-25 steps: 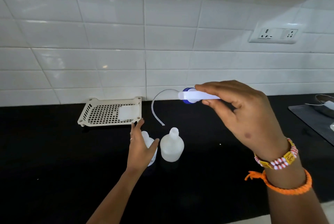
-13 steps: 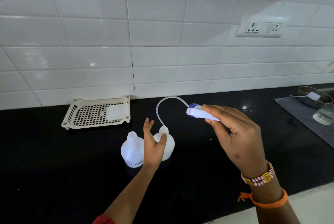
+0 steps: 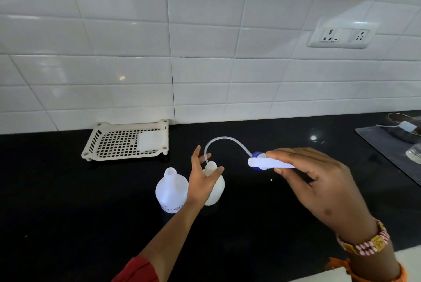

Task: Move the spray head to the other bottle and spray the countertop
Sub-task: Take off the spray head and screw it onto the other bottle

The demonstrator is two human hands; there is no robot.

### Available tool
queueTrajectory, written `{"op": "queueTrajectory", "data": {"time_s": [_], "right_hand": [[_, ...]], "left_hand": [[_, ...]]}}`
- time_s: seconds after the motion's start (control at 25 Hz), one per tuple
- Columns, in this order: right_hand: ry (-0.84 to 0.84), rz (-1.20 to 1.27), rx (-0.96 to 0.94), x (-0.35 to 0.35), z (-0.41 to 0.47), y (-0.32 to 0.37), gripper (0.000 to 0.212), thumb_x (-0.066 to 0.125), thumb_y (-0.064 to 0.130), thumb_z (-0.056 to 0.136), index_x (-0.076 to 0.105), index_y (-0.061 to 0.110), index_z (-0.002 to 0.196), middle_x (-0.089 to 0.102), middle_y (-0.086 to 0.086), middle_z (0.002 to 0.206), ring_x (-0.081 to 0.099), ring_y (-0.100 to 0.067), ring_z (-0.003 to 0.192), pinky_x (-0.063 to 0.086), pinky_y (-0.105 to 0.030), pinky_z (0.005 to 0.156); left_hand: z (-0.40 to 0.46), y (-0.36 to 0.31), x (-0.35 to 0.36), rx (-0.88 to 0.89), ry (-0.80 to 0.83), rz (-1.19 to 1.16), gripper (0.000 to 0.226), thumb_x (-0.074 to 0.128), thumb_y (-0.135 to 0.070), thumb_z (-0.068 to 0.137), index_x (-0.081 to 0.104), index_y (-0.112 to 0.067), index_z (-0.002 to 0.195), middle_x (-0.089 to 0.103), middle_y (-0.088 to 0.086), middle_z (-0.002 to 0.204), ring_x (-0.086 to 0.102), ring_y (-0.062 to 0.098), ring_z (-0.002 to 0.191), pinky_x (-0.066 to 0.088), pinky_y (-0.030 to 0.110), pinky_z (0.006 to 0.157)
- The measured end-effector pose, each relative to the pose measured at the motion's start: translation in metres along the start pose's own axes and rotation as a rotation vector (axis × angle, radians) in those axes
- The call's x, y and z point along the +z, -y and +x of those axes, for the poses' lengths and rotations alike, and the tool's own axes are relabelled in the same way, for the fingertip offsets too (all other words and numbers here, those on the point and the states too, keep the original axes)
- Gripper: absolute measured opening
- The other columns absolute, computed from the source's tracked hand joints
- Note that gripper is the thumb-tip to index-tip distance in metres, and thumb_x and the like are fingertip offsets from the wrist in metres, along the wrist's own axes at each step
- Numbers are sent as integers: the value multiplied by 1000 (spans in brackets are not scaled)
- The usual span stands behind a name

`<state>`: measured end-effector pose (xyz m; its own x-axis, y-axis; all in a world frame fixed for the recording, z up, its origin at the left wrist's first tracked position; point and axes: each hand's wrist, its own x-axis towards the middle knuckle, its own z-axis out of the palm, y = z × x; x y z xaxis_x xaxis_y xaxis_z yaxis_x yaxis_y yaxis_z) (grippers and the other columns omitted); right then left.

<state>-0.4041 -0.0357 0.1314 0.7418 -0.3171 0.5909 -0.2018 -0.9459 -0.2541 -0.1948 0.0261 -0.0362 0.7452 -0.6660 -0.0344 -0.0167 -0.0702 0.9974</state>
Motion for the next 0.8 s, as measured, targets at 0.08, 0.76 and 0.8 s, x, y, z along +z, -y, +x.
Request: {"op": "queueTrajectory", "data": {"time_s": [0.08, 0.76, 0.8], "right_hand": [[94, -3, 53, -16, 4, -2, 30, 60, 24, 80, 69, 28, 108, 71, 16, 104, 64, 0, 98, 47, -16, 86], [461, 377, 95, 11, 95, 13, 31, 65, 12, 82, 70, 34, 102, 73, 14, 97, 66, -9, 93, 53, -32, 82], [470, 359, 92, 21, 98, 11, 30, 64, 13, 82, 71, 34, 102, 73, 13, 96, 66, -9, 91, 53, -33, 82]], "left_hand": [[2, 1, -2, 23, 41, 42, 86, 73, -21, 78, 19, -31, 144, 52, -9, 125, 44, 2, 120, 32, 21, 98], [6, 5, -3, 88, 101, 134, 49, 68, -28, 84, 42, -48, 120, 54, -25, 119, 45, -14, 115, 36, 15, 96], [6, 7, -2, 90, 95, 134, 49, 68, -29, 83, 41, -51, 117, 56, -22, 119, 46, -13, 116, 36, 13, 93]]}}
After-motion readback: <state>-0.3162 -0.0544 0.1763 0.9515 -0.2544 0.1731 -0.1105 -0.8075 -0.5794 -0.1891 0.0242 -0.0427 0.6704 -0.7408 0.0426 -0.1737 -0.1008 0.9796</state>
